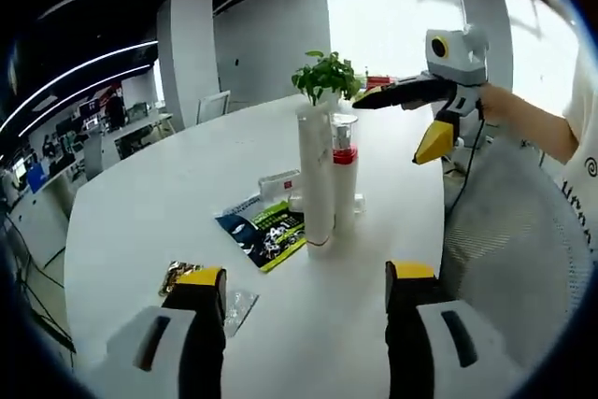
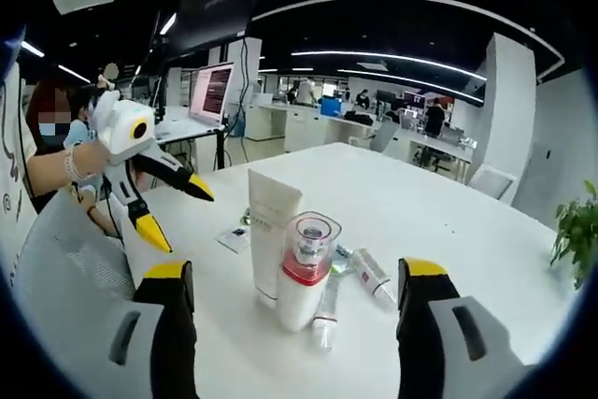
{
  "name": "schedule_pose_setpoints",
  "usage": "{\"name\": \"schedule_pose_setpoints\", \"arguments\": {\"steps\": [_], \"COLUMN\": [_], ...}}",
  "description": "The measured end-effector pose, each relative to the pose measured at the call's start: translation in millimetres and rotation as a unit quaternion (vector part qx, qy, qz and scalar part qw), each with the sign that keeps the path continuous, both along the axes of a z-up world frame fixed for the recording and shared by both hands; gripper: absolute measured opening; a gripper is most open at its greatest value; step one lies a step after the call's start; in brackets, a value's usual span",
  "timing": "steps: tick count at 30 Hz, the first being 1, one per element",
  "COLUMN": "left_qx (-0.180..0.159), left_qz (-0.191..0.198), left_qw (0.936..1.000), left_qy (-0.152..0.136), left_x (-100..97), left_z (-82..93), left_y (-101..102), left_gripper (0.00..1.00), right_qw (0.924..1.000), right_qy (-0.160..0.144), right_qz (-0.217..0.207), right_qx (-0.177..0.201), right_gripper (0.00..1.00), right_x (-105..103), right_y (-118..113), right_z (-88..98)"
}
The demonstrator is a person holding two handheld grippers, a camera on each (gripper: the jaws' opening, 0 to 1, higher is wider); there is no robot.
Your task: Arrange the skincare products in the storage area until every visible bottle or jar stands upright without overlapping.
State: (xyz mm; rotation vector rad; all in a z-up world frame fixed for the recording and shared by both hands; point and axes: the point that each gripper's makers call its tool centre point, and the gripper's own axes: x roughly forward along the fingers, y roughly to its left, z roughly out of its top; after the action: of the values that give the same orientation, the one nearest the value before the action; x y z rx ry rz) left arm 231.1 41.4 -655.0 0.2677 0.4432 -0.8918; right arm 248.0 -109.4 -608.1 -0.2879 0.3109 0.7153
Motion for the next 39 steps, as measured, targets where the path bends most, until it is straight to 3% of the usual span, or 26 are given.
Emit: {"name": "schedule_pose_setpoints", "arguments": {"steps": [10, 19, 31, 39], "left_qx": [-0.001, -0.004, -0.004, -0.009], "left_qz": [0.02, 0.027, 0.033, 0.035], "left_qw": [0.9998, 0.9996, 0.9994, 0.9993], "left_qy": [0.004, 0.011, 0.003, 0.002], "left_x": [-9.4, -11.5, -11.9, -10.7], "left_z": [4.2, 4.1, 5.8, 7.9], "left_y": [11.8, 16.5, 18.3, 17.0], "left_gripper": [0.77, 0.83, 0.99, 0.99], "right_qw": [0.9994, 0.999, 0.9987, 0.9986], "right_qy": [0.017, 0.023, 0.037, 0.041], "right_qz": [-0.031, -0.037, -0.035, -0.033], "right_qx": [0.001, -0.005, 0.003, 0.003], "right_gripper": [0.99, 0.99, 0.99, 0.99], "right_x": [-9.9, -17.5, -21.2, -22.7], "right_y": [-11.5, -12.9, -8.4, -6.5], "right_z": [-3.1, -6.1, -11.0, -13.1]}}
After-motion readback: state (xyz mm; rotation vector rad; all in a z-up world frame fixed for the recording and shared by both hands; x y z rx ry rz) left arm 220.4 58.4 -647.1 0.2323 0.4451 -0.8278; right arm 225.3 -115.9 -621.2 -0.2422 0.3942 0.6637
